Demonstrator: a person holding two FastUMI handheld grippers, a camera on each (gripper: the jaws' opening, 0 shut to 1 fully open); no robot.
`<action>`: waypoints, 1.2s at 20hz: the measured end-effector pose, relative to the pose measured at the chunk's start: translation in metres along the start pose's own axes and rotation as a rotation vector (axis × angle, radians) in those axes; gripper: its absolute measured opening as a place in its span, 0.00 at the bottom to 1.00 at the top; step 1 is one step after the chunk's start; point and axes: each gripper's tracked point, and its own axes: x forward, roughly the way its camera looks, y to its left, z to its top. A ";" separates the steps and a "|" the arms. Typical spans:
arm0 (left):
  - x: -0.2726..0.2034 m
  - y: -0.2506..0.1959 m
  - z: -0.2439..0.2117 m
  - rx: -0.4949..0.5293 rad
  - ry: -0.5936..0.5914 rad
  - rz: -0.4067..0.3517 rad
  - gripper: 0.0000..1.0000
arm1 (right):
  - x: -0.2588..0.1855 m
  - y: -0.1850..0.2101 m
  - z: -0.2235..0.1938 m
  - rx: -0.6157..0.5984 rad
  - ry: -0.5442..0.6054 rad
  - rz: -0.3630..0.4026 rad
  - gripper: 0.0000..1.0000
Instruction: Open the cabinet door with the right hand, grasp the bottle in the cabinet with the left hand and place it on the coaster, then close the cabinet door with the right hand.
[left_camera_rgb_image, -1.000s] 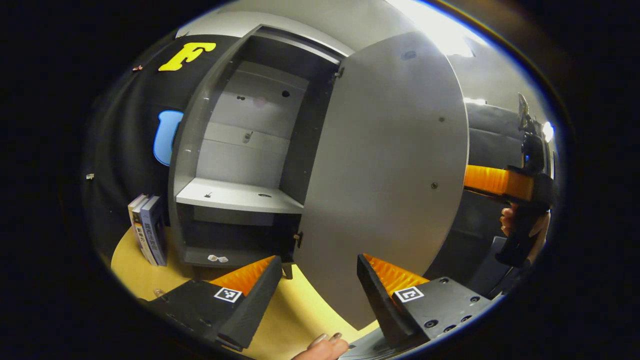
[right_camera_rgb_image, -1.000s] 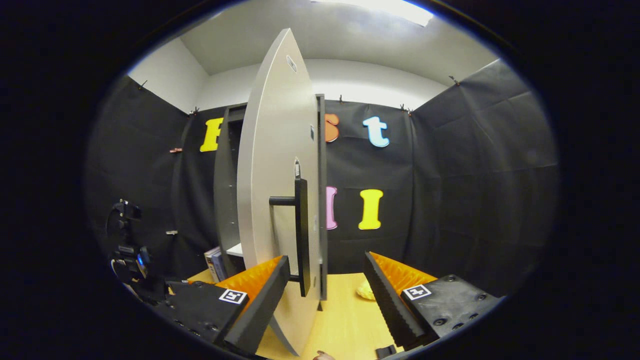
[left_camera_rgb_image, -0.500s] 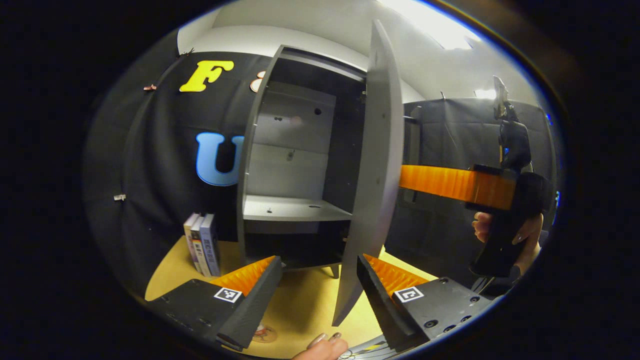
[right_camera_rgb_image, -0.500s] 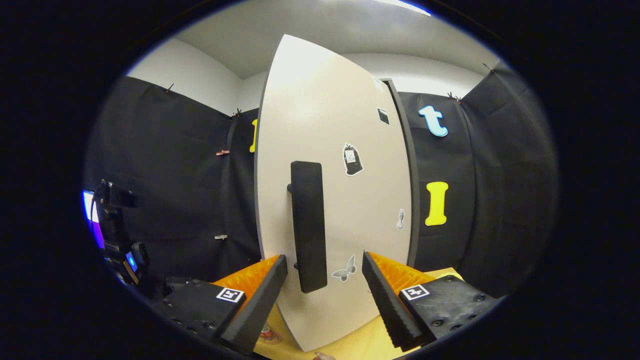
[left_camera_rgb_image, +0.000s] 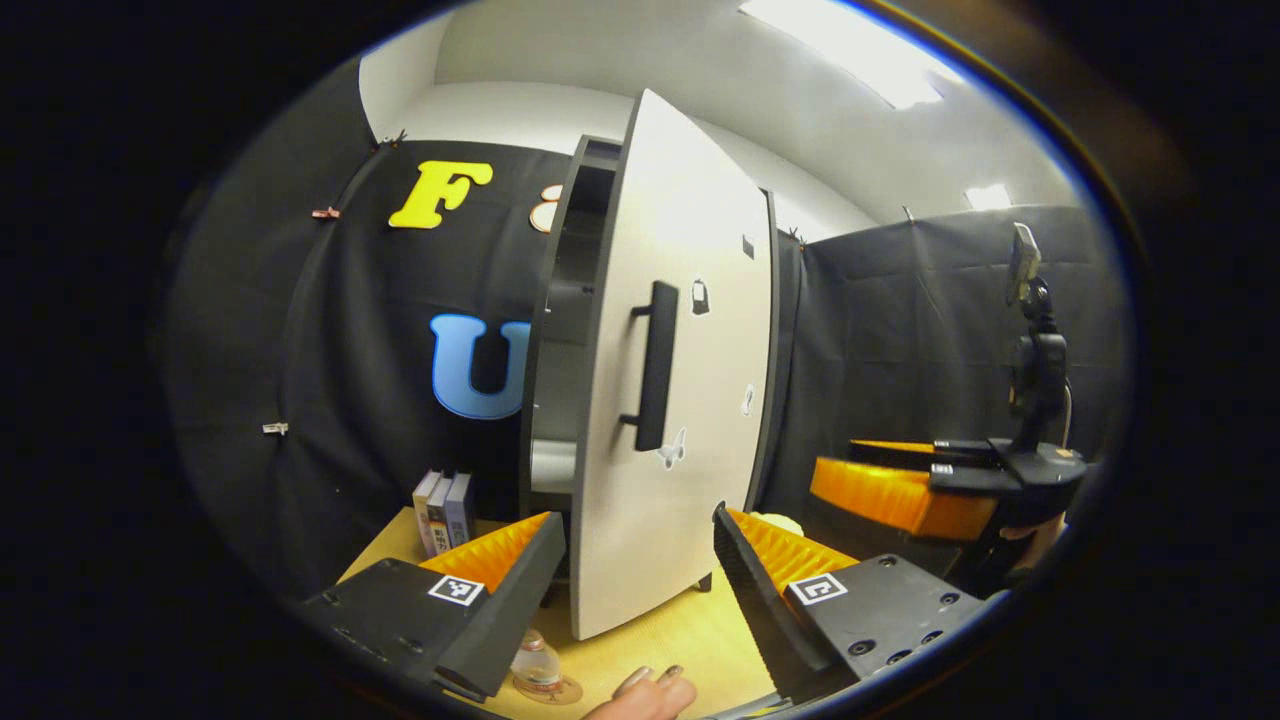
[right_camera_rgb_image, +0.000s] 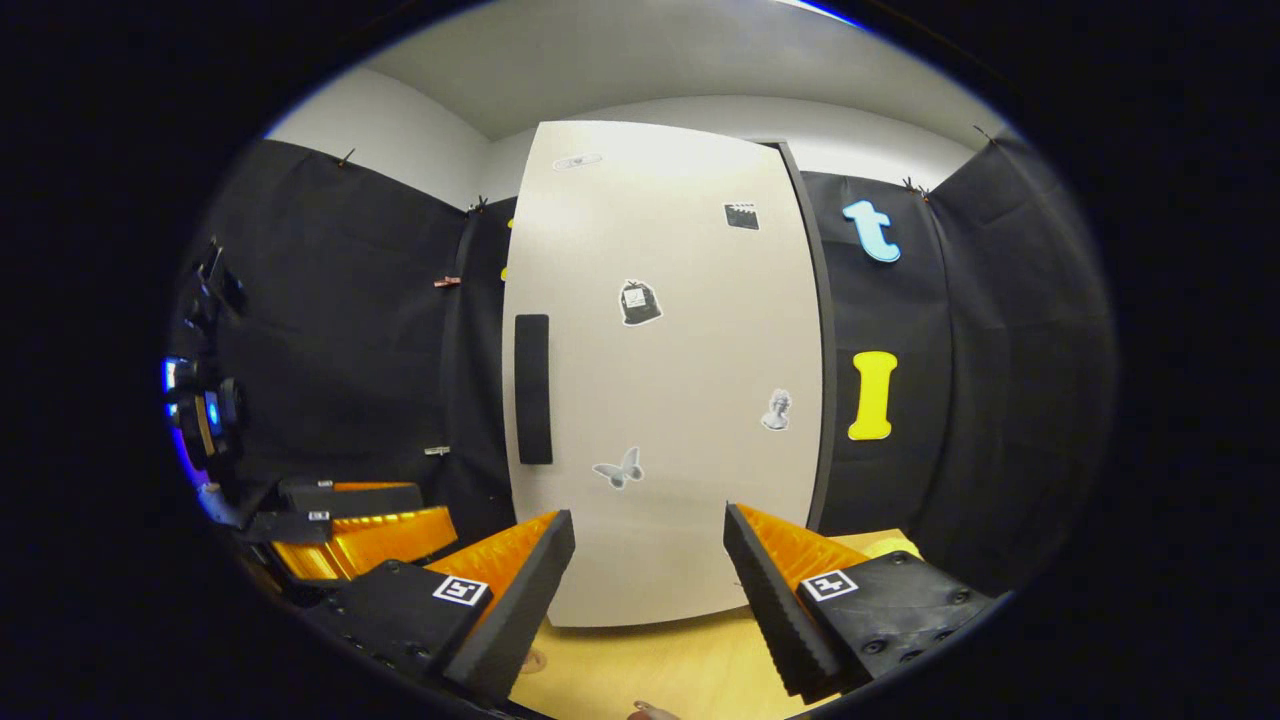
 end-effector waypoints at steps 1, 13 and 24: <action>0.003 -0.003 0.002 -0.007 -0.016 0.005 0.95 | 0.001 -0.008 0.000 -0.020 -0.012 -0.014 0.98; 0.029 -0.027 0.007 0.012 -0.048 0.027 0.95 | 0.004 -0.036 0.001 0.000 -0.015 -0.074 0.97; 0.035 -0.034 -0.003 0.027 -0.024 0.034 0.94 | 0.002 -0.024 0.023 0.031 -0.044 -0.065 0.98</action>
